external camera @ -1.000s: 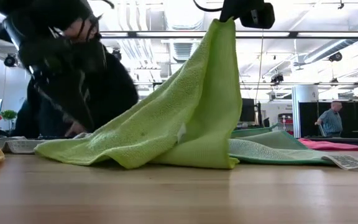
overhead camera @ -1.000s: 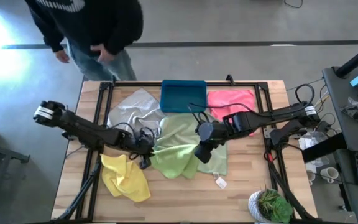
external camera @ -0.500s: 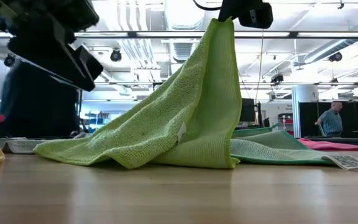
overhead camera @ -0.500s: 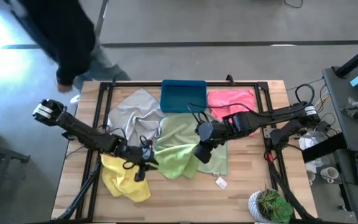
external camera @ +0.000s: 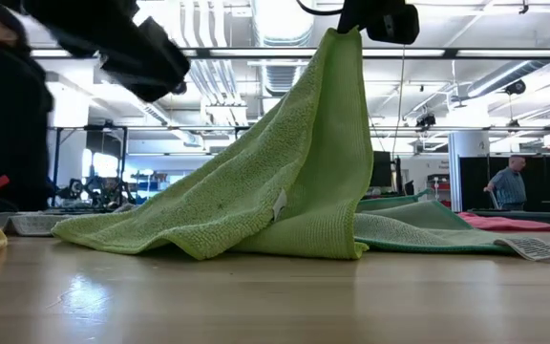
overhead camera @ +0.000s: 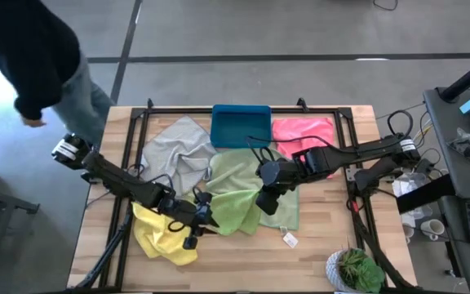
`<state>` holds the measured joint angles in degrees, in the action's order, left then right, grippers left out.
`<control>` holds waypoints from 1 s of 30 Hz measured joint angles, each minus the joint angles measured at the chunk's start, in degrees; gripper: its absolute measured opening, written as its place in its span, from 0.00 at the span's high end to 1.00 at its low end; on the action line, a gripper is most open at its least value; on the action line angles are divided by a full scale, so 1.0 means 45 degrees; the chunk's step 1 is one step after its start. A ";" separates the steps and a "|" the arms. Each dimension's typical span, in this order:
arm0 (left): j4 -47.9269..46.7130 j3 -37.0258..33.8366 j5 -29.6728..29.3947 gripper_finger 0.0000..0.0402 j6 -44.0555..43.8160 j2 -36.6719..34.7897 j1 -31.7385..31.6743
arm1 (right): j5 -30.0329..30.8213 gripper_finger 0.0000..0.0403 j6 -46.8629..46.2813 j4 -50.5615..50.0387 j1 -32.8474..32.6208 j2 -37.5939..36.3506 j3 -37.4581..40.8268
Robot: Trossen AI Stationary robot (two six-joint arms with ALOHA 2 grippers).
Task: Fold microfiber towels
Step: Fold the light green microfiber cloth
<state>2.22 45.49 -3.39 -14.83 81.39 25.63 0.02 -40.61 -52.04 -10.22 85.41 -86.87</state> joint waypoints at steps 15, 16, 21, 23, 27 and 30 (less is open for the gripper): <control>-0.0670 0.1476 -0.0140 0.57 0.2109 0.2849 0.0576 | -0.0007 0.98 0.0376 -0.0011 0.0000 0.0000 0.0000; -0.0625 0.1519 -0.0315 0.58 0.2195 0.2962 0.0633 | -0.0009 0.98 0.0382 -0.0004 0.0000 0.0000 0.0000; -0.0634 0.1584 -0.1465 0.60 0.2434 0.3525 0.0797 | -0.0008 0.98 0.0536 -0.0007 0.0000 0.0000 0.0000; -0.0611 0.1587 -0.1726 0.60 0.2433 0.3708 0.0792 | -0.0007 0.98 0.0540 -0.0007 0.0000 0.0000 0.0000; -0.0603 0.1608 -0.1741 0.60 0.2424 0.4078 0.0796 | -0.0012 0.98 0.0663 -0.0002 0.0003 0.0000 0.0000; -0.0626 0.1644 -0.1691 0.60 0.2421 0.4376 0.0863 | -0.0012 0.98 0.0689 -0.0002 0.0003 0.0000 0.0000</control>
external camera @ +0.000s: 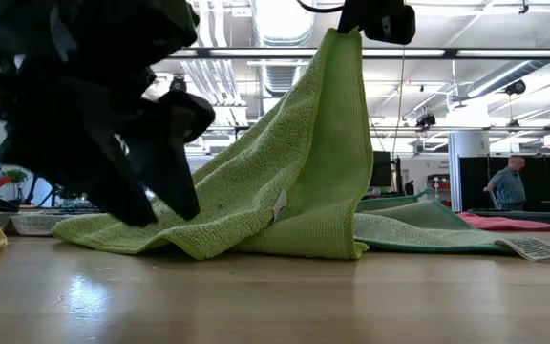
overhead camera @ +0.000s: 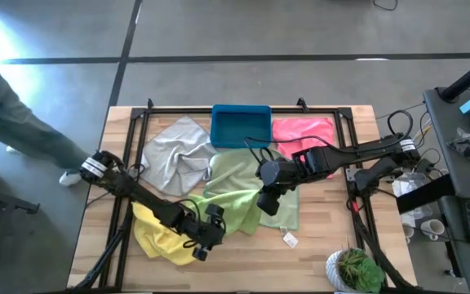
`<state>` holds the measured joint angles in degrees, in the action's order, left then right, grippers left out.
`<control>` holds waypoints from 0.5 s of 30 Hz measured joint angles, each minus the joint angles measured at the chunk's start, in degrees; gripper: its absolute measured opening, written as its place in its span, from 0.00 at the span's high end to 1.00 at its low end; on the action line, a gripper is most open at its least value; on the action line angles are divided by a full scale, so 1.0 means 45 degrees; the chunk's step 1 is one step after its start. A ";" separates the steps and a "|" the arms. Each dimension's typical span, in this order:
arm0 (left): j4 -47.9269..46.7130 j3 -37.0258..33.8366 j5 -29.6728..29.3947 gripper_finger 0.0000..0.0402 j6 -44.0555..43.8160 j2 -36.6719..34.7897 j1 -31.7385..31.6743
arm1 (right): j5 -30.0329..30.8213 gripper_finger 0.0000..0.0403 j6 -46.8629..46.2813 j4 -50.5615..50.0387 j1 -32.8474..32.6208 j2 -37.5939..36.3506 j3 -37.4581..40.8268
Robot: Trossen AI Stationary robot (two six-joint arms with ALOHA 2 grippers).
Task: Fold microfiber towels
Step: Fold the light green microfiber cloth
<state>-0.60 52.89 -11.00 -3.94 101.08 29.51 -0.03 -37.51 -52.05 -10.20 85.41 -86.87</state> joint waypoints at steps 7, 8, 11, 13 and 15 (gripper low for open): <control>-0.0054 0.0013 -0.1597 0.60 0.0067 0.0223 0.0009 | 0.0000 0.98 0.0017 0.0005 0.0000 0.0000 0.0000; -0.0127 0.0023 -0.1632 0.60 0.0067 0.0223 -0.0011 | 0.0000 0.98 0.0017 0.0005 -0.0003 0.0000 0.0000; -0.0645 0.0023 -0.1633 0.60 0.0101 0.0223 -0.0008 | 0.0000 0.98 0.0015 0.0005 -0.0001 0.0000 0.0000; -0.0928 0.0023 -0.1602 0.60 0.0097 0.0223 -0.0003 | 0.0000 0.98 0.0014 0.0005 -0.0003 0.0000 0.0000; -0.0972 0.0023 -0.1413 0.60 0.0096 0.0223 0.0009 | 0.0000 0.98 0.0012 0.0010 0.0001 0.0000 0.0000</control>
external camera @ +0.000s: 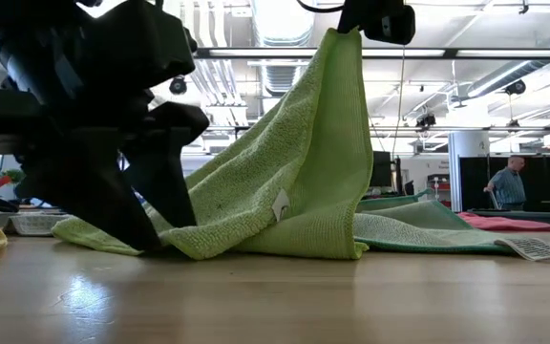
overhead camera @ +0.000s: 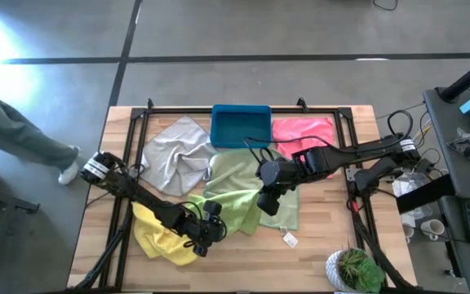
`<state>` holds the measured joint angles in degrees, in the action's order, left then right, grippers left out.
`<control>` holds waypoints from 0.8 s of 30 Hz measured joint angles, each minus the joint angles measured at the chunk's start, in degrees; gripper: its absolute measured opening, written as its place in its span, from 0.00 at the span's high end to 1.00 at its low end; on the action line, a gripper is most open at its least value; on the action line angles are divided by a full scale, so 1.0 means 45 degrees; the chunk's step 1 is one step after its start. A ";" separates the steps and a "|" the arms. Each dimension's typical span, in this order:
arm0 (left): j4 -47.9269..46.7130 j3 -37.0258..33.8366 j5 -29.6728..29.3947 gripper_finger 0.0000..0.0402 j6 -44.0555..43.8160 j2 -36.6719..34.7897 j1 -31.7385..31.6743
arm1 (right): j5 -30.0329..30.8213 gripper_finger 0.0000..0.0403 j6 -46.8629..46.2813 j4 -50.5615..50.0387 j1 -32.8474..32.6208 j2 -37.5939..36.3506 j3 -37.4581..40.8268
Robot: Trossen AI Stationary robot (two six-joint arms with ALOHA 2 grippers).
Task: Fold microfiber towels
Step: Fold the light green microfiber cloth
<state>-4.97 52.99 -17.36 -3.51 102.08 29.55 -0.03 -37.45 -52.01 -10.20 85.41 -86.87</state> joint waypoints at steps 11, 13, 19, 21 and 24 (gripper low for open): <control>0.0120 0.0205 -0.0295 0.60 0.0940 0.0483 -0.0022 | 0.0001 0.98 0.0000 0.0000 0.0001 0.0000 0.0000; 0.0179 0.0302 -0.0330 0.60 0.0912 0.0660 -0.0022 | 0.0000 0.98 0.0000 0.0000 0.0001 0.0000 0.0001; 0.0075 0.0541 -0.1045 0.60 0.0864 0.0821 -0.0012 | 0.0000 0.98 -0.0005 0.0000 0.0001 0.0000 0.0005; -0.0040 0.0578 -0.1403 0.62 0.0864 0.0816 -0.0022 | 0.0000 0.98 -0.0051 0.0000 -0.0003 0.0005 0.0005; -0.0053 0.0597 -0.1518 0.68 0.0860 0.0816 -0.0046 | 0.0000 0.98 -0.0097 -0.0007 0.0001 0.0004 0.0005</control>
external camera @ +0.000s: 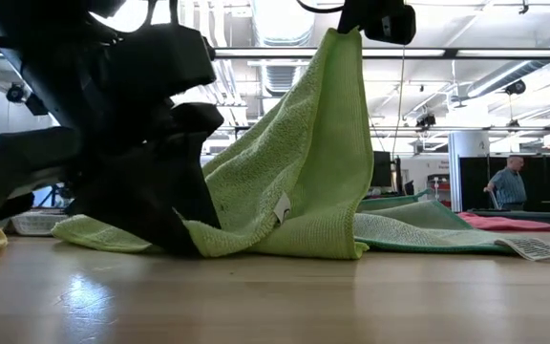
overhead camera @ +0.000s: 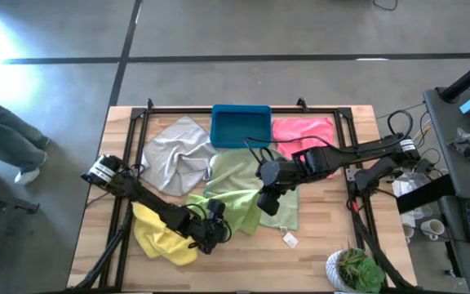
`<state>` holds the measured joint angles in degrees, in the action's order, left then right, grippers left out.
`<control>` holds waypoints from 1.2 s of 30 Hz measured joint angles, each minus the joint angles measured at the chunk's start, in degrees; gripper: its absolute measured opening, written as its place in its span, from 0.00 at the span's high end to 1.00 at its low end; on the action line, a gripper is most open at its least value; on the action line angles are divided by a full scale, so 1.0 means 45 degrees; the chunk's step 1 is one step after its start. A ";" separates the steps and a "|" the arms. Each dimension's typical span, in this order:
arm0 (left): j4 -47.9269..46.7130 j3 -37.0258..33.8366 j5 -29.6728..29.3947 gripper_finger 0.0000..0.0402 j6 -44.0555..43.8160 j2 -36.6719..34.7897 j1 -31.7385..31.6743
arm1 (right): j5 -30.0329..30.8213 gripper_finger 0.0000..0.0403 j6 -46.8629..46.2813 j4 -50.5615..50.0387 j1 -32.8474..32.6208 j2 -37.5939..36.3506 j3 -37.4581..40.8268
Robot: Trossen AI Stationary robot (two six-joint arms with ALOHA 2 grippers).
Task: Fold microfiber towels
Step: Fold the light green microfiber cloth
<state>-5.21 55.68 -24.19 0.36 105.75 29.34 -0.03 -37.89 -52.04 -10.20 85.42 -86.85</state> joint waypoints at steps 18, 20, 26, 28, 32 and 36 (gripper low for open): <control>-0.0796 0.0000 -0.0023 1.00 -0.4052 -0.1783 0.0160 | 0.0000 0.98 0.0262 -0.1114 0.0000 -0.0028 0.0000; -0.1523 0.0000 -0.0027 1.00 -0.4584 -0.2353 0.0160 | -0.0005 0.98 0.0267 -0.1124 -0.0002 -0.0033 0.0000; -0.3055 -0.0013 -0.0033 1.00 -0.6971 -0.4399 0.0141 | -0.0102 0.98 0.0321 -0.1108 -0.0010 -0.0047 0.0000; -0.3304 -0.0062 -0.0033 1.00 -0.7483 -0.5067 0.0141 | -0.0207 0.98 0.0325 -0.1104 -0.0030 -0.0051 -0.0002; -0.3703 -0.0194 -0.0033 1.00 -0.8780 -0.6338 0.0141 | -0.0610 0.98 0.0323 -0.1096 -0.0245 -0.0052 -0.0188; -0.4467 -0.0199 -0.0030 1.00 -0.9356 -0.7303 0.0147 | -0.0772 0.98 0.0266 -0.1105 -0.0659 -0.0057 -0.0532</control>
<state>-25.31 54.78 -24.32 -41.74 72.89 30.01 -3.51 -36.69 -57.01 -13.16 85.17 -89.24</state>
